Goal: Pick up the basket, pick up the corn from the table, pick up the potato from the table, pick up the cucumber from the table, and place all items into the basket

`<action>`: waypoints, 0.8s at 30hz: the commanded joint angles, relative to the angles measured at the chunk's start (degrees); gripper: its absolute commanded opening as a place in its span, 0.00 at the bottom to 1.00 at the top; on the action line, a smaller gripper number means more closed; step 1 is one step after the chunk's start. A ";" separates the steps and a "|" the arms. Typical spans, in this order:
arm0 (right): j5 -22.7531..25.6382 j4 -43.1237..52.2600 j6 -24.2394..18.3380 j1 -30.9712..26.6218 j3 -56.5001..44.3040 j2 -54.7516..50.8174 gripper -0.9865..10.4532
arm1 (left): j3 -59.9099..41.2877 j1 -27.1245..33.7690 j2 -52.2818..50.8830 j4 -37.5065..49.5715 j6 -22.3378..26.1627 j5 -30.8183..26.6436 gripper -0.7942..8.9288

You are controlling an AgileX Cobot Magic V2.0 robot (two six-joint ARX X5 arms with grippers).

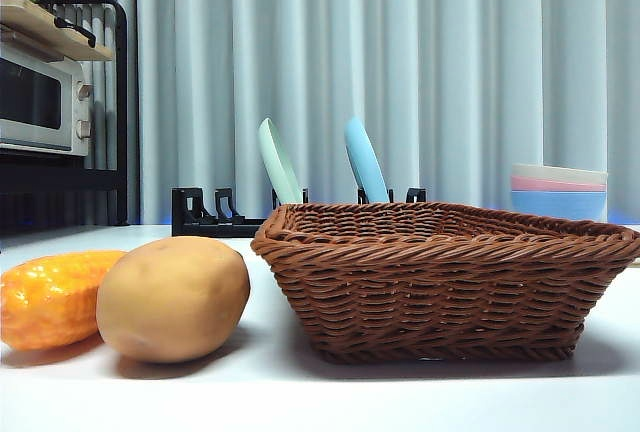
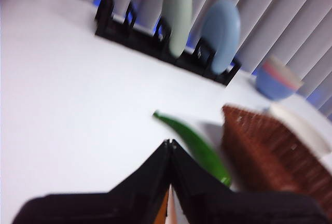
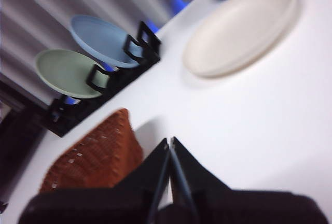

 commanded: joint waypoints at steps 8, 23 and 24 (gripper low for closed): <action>-7.67 -3.85 -8.70 0.04 16.61 19.41 0.08 | 16.06 0.15 12.55 -5.38 2.60 1.36 0.07; -24.39 -23.52 -31.54 0.04 44.81 56.24 0.09 | 37.09 0.13 45.53 -17.90 17.16 16.98 0.08; -25.62 -25.46 -32.92 0.07 46.07 57.92 0.09 | 37.75 0.11 46.82 -18.67 17.53 17.79 0.08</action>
